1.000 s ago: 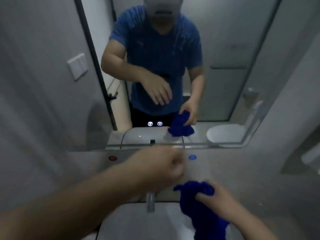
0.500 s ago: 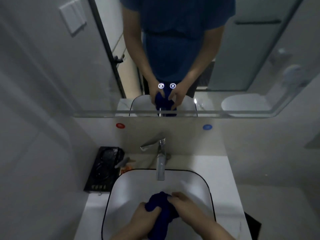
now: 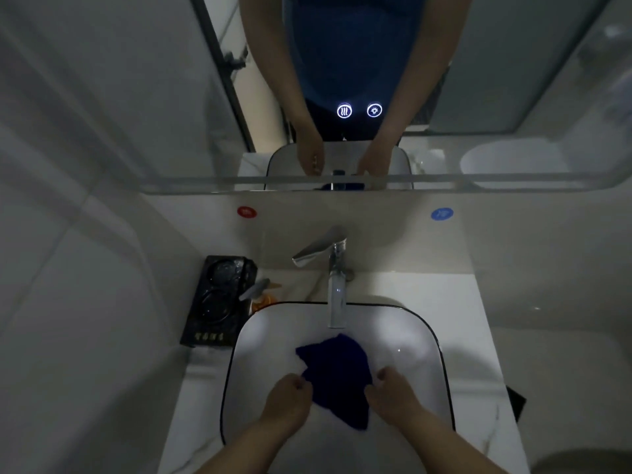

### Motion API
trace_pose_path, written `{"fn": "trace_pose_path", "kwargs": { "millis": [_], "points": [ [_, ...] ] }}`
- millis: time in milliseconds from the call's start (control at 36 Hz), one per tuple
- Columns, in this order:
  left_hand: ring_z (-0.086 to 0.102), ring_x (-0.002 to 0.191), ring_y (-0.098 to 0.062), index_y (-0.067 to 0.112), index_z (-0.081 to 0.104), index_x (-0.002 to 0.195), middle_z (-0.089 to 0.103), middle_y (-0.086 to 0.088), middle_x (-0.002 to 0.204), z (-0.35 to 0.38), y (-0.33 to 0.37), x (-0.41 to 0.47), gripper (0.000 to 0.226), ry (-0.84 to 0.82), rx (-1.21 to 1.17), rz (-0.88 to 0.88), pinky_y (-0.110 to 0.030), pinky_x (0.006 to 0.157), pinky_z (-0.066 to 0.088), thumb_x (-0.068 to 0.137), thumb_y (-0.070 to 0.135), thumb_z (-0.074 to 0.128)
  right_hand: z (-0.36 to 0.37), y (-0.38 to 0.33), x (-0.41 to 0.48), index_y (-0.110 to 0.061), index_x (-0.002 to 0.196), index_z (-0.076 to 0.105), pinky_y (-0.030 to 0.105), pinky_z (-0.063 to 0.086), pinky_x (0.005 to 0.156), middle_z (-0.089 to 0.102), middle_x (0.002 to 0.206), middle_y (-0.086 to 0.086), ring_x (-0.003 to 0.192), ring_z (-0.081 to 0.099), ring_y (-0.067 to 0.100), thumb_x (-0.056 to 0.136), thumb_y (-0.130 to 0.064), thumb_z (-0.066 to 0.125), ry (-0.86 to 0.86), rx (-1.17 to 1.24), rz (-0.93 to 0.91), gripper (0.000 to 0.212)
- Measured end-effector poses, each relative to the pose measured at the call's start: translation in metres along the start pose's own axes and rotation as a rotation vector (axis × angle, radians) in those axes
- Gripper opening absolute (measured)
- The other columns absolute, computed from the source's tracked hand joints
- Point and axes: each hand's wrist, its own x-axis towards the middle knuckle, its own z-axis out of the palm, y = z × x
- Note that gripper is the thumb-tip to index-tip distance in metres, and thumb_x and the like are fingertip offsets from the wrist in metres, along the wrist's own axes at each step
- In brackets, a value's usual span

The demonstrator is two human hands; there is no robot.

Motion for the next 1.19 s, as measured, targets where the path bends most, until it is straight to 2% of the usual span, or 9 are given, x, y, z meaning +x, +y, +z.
{"fn": "trace_pose_path", "kwargs": {
  "millis": [111,333,500,639,750,861,917,1056,1194],
  "points": [
    [0.067,0.076,-0.019,0.013,0.071,0.114,0.078,-0.007,0.098,-0.021,0.043,0.0,0.028,0.053,-0.284,0.162,-0.03,0.068,0.052,0.113,0.032,0.051,0.012,0.017,0.02,-0.011,0.077,0.067,0.027,0.043,0.061,0.068,0.078,0.008,0.069,0.06,0.017,0.089,-0.022,0.063,0.032,-0.17,-0.03,0.017],
    [0.075,0.098,-0.025,0.027,0.073,0.111,0.079,-0.002,0.115,-0.065,0.132,-0.001,0.02,0.047,-0.723,0.194,-0.038,0.078,0.056,0.11,0.039,0.057,0.027,0.018,0.022,-0.024,0.094,0.074,0.031,0.055,0.079,0.077,0.098,0.0,0.096,0.073,0.025,0.096,-0.051,0.047,0.041,-0.349,-0.073,0.038],
    [0.066,0.084,-0.018,0.01,0.068,0.124,0.074,-0.005,0.126,-0.082,0.153,0.001,0.021,0.006,-0.847,0.186,-0.031,0.072,0.049,0.111,0.018,0.053,0.03,0.018,0.022,-0.022,0.095,0.075,0.031,0.053,0.077,0.077,0.098,0.001,0.097,0.073,0.026,0.092,-0.06,0.045,0.088,-0.392,-0.039,0.048],
    [0.061,0.082,-0.015,0.021,0.069,0.107,0.07,-0.001,0.107,-0.087,0.151,-0.004,0.027,-0.032,-0.739,0.367,-0.025,0.066,0.047,0.108,0.0,0.052,0.031,0.014,0.02,-0.022,0.105,0.076,0.03,0.054,0.081,0.075,0.102,0.001,0.102,0.072,0.026,0.091,-0.063,0.046,0.111,-0.38,-0.014,0.053],
    [0.069,0.089,-0.016,0.032,0.065,0.131,0.074,0.003,0.114,-0.08,0.134,-0.001,0.036,0.053,-0.586,0.493,-0.03,0.075,0.053,0.107,0.008,0.054,0.033,0.013,0.017,-0.024,0.105,0.076,0.031,0.056,0.085,0.075,0.107,0.002,0.104,0.071,0.026,0.09,-0.069,0.044,0.131,-0.355,0.003,0.057],
    [0.071,0.077,-0.006,0.031,0.074,0.1,0.076,0.008,0.086,-0.055,0.091,0.013,0.029,0.316,-0.434,0.502,-0.013,0.063,0.052,0.107,0.012,0.054,0.033,0.013,0.016,-0.024,0.105,0.075,0.035,0.06,0.089,0.073,0.107,0.002,0.102,0.07,0.026,0.089,-0.071,0.044,0.114,-0.34,0.019,0.059],
    [0.073,0.091,-0.01,0.028,0.071,0.097,0.073,0.009,0.089,-0.033,0.058,0.025,0.027,0.322,-0.218,0.405,-0.016,0.073,0.052,0.107,0.011,0.052,0.034,0.011,0.016,-0.023,0.109,0.075,0.036,0.06,0.092,0.072,0.112,0.005,0.108,0.069,0.029,0.087,-0.071,0.044,0.123,-0.352,0.031,0.061],
    [0.059,0.133,-0.025,0.02,0.056,0.153,0.058,-0.007,0.15,0.013,0.003,0.064,0.057,0.109,0.379,0.432,-0.036,0.115,0.048,0.097,0.017,0.062,0.035,0.008,0.021,-0.019,0.105,0.075,0.035,0.058,0.087,0.072,0.107,0.006,0.105,0.071,0.032,0.089,-0.072,0.043,0.131,-0.355,0.06,0.063],
    [0.062,0.124,-0.028,0.039,0.034,0.159,0.053,0.0,0.141,0.041,-0.001,0.095,0.086,0.113,0.434,0.331,-0.041,0.101,0.052,0.084,0.048,0.074,0.034,0.01,0.025,-0.023,0.11,0.071,0.039,0.053,0.092,0.068,0.108,0.006,0.111,0.066,0.033,0.098,-0.07,0.037,0.091,-0.376,0.09,0.059]
  ]
}}
